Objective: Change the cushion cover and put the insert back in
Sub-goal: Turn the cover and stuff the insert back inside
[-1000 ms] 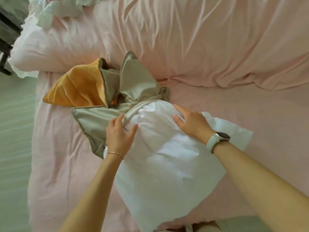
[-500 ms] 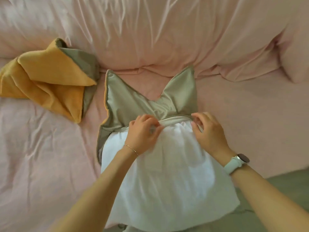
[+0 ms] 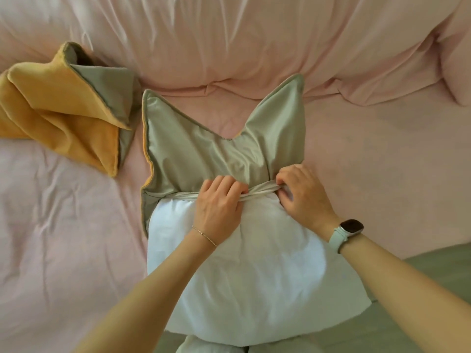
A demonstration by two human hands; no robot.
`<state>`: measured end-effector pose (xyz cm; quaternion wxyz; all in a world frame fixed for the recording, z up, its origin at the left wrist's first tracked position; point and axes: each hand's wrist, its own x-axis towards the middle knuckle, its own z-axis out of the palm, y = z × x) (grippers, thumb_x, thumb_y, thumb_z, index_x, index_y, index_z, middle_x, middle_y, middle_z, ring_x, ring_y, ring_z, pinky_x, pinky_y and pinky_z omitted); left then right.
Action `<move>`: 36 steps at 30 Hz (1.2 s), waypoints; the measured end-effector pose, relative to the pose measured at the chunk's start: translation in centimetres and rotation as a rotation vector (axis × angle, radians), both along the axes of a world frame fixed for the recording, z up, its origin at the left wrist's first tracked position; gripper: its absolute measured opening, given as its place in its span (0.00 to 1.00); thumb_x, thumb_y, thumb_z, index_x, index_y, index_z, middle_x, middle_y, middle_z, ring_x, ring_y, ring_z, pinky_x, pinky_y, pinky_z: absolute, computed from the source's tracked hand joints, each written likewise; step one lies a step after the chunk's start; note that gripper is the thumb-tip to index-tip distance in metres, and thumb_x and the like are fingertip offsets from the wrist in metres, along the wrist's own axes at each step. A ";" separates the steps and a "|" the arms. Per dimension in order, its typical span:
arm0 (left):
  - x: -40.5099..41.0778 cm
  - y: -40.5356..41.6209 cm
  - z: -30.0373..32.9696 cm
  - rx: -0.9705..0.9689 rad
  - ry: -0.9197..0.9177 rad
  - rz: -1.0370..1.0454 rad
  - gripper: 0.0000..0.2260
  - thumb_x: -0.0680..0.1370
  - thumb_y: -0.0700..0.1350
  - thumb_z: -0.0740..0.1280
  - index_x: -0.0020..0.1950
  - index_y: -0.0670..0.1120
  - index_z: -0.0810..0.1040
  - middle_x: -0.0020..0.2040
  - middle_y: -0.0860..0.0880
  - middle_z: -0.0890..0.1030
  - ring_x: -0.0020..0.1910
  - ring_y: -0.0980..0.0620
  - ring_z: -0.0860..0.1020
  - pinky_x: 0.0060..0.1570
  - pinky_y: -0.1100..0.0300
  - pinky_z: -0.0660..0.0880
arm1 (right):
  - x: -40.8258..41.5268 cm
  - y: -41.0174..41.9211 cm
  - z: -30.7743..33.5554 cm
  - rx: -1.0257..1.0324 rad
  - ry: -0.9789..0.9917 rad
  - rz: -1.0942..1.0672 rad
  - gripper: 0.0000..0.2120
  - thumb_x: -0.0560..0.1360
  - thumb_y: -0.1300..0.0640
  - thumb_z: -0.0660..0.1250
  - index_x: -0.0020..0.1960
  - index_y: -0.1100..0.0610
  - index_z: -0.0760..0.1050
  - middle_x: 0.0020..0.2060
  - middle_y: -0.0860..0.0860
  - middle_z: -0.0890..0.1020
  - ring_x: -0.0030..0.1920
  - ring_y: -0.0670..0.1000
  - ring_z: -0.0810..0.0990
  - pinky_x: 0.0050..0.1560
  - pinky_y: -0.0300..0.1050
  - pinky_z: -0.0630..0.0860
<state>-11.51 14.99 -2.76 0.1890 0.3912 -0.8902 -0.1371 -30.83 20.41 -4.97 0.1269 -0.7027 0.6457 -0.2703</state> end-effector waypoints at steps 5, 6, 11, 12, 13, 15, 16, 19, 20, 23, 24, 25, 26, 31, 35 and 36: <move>3.1 -0.1 0.8 0.036 -0.030 0.018 0.07 0.74 0.45 0.63 0.48 0.46 0.78 0.42 0.48 0.77 0.44 0.51 0.70 0.44 0.58 0.63 | -1.1 1.3 0.3 -0.055 0.066 0.090 0.08 0.72 0.60 0.61 0.51 0.58 0.71 0.41 0.56 0.78 0.44 0.54 0.71 0.43 0.46 0.66; 3.6 -0.1 0.7 0.030 -0.024 0.025 0.06 0.74 0.44 0.63 0.48 0.47 0.77 0.42 0.47 0.77 0.44 0.50 0.70 0.43 0.59 0.63 | -1.2 1.5 0.3 -0.088 0.106 0.120 0.07 0.73 0.61 0.61 0.50 0.58 0.70 0.40 0.56 0.78 0.43 0.54 0.70 0.43 0.46 0.66; 3.4 0.7 -0.3 -0.066 -0.046 0.074 0.07 0.72 0.36 0.59 0.40 0.47 0.64 0.31 0.46 0.71 0.34 0.49 0.63 0.33 0.57 0.61 | -0.5 1.9 0.1 -0.205 0.245 0.132 0.05 0.72 0.64 0.59 0.42 0.57 0.65 0.32 0.56 0.76 0.34 0.56 0.71 0.36 0.46 0.64; 3.2 0.8 -0.3 -0.105 -0.045 0.096 0.09 0.72 0.35 0.57 0.39 0.47 0.62 0.29 0.46 0.70 0.33 0.49 0.62 0.31 0.57 0.60 | -0.2 2.1 0.0 -0.199 0.249 0.103 0.05 0.72 0.64 0.59 0.42 0.57 0.64 0.32 0.56 0.76 0.35 0.55 0.71 0.36 0.46 0.64; 3.2 1.0 -0.2 -0.138 -0.041 0.113 0.09 0.72 0.34 0.57 0.38 0.47 0.62 0.29 0.46 0.69 0.33 0.49 0.61 0.31 0.56 0.61 | -0.1 2.5 -0.1 -0.180 0.245 0.075 0.04 0.72 0.64 0.59 0.43 0.57 0.65 0.33 0.57 0.77 0.37 0.55 0.70 0.37 0.46 0.64; 4.1 1.3 0.0 -0.127 -0.022 0.118 0.06 0.72 0.37 0.61 0.41 0.47 0.66 0.34 0.46 0.72 0.36 0.48 0.65 0.34 0.55 0.65 | 0.1 3.5 -0.3 -0.122 0.218 0.016 0.04 0.71 0.64 0.59 0.46 0.59 0.67 0.38 0.58 0.79 0.44 0.55 0.71 0.43 0.46 0.67; 5.1 1.5 0.1 -0.081 -0.003 0.127 0.04 0.73 0.40 0.63 0.45 0.47 0.69 0.40 0.46 0.75 0.40 0.48 0.68 0.40 0.55 0.67 | 0.2 4.1 -0.3 -0.090 0.200 -0.019 0.06 0.72 0.64 0.58 0.48 0.59 0.68 0.42 0.59 0.79 0.47 0.55 0.72 0.46 0.47 0.67; 8.9 1.4 0.0 0.055 0.024 0.301 0.15 0.74 0.50 0.63 0.58 0.46 0.71 0.57 0.46 0.73 0.56 0.45 0.70 0.57 0.54 0.64 | 1.1 5.4 0.5 -0.044 0.146 -0.125 0.11 0.73 0.62 0.57 0.55 0.57 0.70 0.53 0.56 0.76 0.54 0.55 0.72 0.53 0.49 0.65; 10.2 1.2 -0.2 0.121 0.022 0.403 0.19 0.74 0.52 0.62 0.62 0.45 0.70 0.61 0.44 0.72 0.60 0.45 0.68 0.60 0.55 0.61 | 2.0 5.3 1.0 -0.057 0.127 -0.132 0.12 0.73 0.61 0.57 0.57 0.56 0.70 0.54 0.55 0.73 0.55 0.55 0.72 0.55 0.50 0.65; 12.4 0.2 -0.7 0.546 0.079 0.717 0.32 0.72 0.58 0.58 0.72 0.44 0.62 0.71 0.44 0.66 0.69 0.47 0.63 0.67 0.55 0.57 | 6.5 3.9 2.9 -0.109 0.028 -0.015 0.15 0.73 0.61 0.58 0.59 0.56 0.71 0.56 0.54 0.72 0.58 0.55 0.72 0.59 0.52 0.65; 12.6 -0.1 -0.7 0.716 0.181 0.762 0.32 0.71 0.58 0.59 0.72 0.46 0.62 0.70 0.46 0.67 0.68 0.50 0.64 0.67 0.55 0.60 | 8.7 3.3 3.4 -0.108 -0.010 0.049 0.16 0.72 0.61 0.59 0.60 0.56 0.72 0.57 0.55 0.74 0.59 0.56 0.72 0.61 0.52 0.66; 12.6 -0.4 -0.8 0.876 0.313 0.769 0.27 0.71 0.56 0.59 0.69 0.49 0.65 0.65 0.48 0.70 0.63 0.52 0.68 0.63 0.58 0.65 | 10.9 2.8 3.8 -0.089 -0.033 0.110 0.17 0.72 0.61 0.60 0.60 0.57 0.73 0.57 0.57 0.75 0.60 0.57 0.72 0.61 0.52 0.66; 12.7 -0.5 -1.0 0.996 0.420 0.745 0.19 0.71 0.54 0.59 0.62 0.53 0.70 0.58 0.49 0.73 0.55 0.54 0.71 0.56 0.62 0.69 | 13.2 2.3 3.8 -0.049 -0.034 0.160 0.17 0.72 0.59 0.60 0.60 0.56 0.74 0.58 0.58 0.77 0.61 0.58 0.72 0.62 0.53 0.66; 14.9 -1.2 -3.4 1.096 0.450 0.860 0.05 0.78 0.49 0.60 0.46 0.49 0.73 0.40 0.51 0.75 0.40 0.51 0.72 0.41 0.59 0.69 | 20.2 2.0 2.2 0.248 0.285 0.238 0.26 0.71 0.43 0.62 0.67 0.49 0.70 0.69 0.61 0.66 0.70 0.62 0.61 0.67 0.65 0.55; 14.8 -1.0 -4.1 0.963 0.285 0.833 0.08 0.80 0.40 0.56 0.43 0.42 0.70 0.35 0.51 0.70 0.36 0.53 0.67 0.33 0.65 0.64 | 19.9 2.3 0.6 0.303 0.480 0.226 0.34 0.68 0.40 0.68 0.71 0.49 0.65 0.73 0.60 0.56 0.73 0.62 0.54 0.67 0.70 0.49; 14.4 -1.1 -3.6 0.924 0.327 0.825 0.10 0.80 0.39 0.55 0.40 0.43 0.68 0.34 0.51 0.68 0.34 0.54 0.65 0.32 0.65 0.64 | 19.2 1.5 0.2 0.299 0.485 0.205 0.34 0.68 0.42 0.69 0.71 0.49 0.65 0.73 0.59 0.57 0.73 0.62 0.54 0.68 0.69 0.50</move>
